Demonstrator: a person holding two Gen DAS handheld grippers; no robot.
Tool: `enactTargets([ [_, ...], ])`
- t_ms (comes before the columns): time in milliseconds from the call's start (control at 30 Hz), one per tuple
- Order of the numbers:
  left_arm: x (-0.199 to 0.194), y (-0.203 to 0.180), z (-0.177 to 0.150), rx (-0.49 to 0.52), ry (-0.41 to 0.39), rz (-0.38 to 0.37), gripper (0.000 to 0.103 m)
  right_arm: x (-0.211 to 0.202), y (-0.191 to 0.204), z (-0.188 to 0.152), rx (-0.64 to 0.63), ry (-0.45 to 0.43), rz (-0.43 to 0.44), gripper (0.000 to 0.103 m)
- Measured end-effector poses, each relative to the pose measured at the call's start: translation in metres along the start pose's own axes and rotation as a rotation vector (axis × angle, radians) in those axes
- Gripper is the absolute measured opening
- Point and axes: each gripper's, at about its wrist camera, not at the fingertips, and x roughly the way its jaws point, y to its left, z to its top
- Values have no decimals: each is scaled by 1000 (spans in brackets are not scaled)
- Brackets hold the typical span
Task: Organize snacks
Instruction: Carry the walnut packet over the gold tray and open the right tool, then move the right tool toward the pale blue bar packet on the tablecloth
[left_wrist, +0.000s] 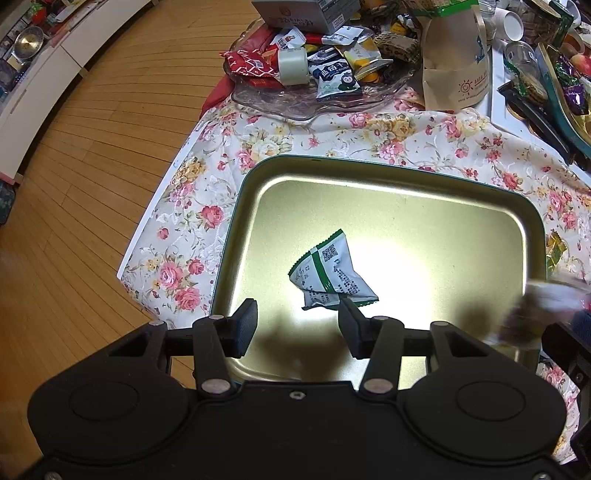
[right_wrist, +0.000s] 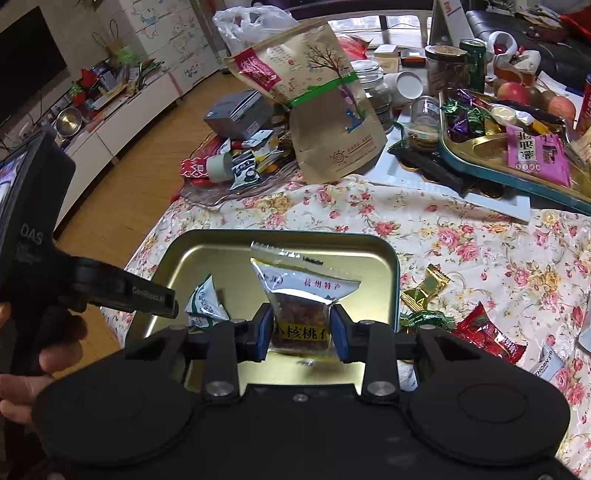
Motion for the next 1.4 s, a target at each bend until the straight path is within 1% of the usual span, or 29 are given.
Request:
enactTargets([
  [233, -1, -2, 1, -2, 3, -11, 56, -4, 3, 1, -29, -32, 4, 37],
  [500, -2, -5, 1, 7, 5, -17, 56, -1, -4, 1, 7, -19, -36, 37],
  [800, -1, -9, 1, 19, 11, -24, 56, 5, -6, 0, 2, 17, -76, 38],
  [900, -2, -13, 1, 22, 12, -26, 56, 4, -7, 0, 7, 16, -79, 39],
  [1100, -8, -24, 2, 34, 5, -40, 56, 1, -15, 2, 36, 2, -100, 39],
  [1400, -26, -53, 3, 69, -14, -85, 56, -8, -36, 2, 76, -8, -145, 39],
])
